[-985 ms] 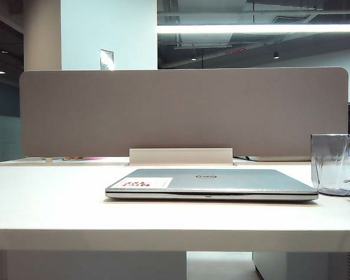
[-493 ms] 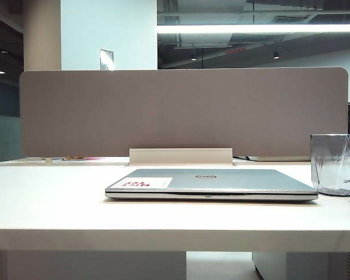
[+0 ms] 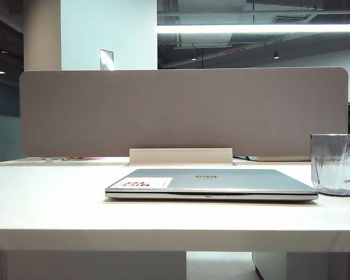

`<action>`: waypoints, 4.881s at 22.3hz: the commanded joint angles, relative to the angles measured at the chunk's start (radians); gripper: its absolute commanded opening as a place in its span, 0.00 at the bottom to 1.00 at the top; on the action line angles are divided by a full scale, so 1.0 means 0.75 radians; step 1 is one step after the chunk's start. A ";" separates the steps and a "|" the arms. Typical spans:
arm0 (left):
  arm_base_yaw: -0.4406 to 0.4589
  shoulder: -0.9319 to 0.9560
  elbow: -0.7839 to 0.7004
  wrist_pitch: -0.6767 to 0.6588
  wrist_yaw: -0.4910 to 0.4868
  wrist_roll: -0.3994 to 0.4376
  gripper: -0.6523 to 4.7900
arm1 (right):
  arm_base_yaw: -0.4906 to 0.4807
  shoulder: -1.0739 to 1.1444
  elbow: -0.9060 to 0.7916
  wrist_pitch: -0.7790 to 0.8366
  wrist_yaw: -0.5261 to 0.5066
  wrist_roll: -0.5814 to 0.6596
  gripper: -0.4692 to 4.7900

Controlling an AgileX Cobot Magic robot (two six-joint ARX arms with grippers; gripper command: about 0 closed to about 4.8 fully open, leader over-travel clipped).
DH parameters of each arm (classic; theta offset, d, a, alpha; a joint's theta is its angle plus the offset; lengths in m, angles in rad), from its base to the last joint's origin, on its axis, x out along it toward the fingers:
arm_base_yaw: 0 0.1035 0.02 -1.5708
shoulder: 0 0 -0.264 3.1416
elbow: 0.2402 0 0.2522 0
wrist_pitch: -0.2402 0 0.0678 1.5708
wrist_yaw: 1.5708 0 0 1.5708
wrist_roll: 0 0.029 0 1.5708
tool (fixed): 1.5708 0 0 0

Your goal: Pick up the water cup and place it on the right side of the laptop.

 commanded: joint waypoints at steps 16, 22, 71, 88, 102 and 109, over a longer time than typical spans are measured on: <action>-0.002 0.002 0.004 -0.015 0.011 0.001 0.11 | -0.001 -0.112 0.004 -0.121 -0.009 -0.032 0.07; -0.002 0.002 0.004 -0.015 0.010 0.001 0.11 | -0.001 -0.111 0.004 -0.054 -0.009 -0.023 0.07; -0.001 0.002 0.004 -0.017 0.010 0.001 0.11 | 0.142 -1.687 -0.460 -0.583 0.062 0.245 0.07; -0.002 0.002 0.004 -0.017 0.010 0.001 0.11 | 0.165 -2.164 -0.604 -0.717 0.088 0.406 0.07; -0.002 0.002 0.004 -0.017 0.010 0.002 0.11 | 0.166 -2.162 -0.825 -0.519 0.110 0.499 0.07; -0.002 0.002 0.004 -0.017 0.005 0.002 0.11 | 0.165 -2.163 -0.824 -0.448 0.212 0.421 0.07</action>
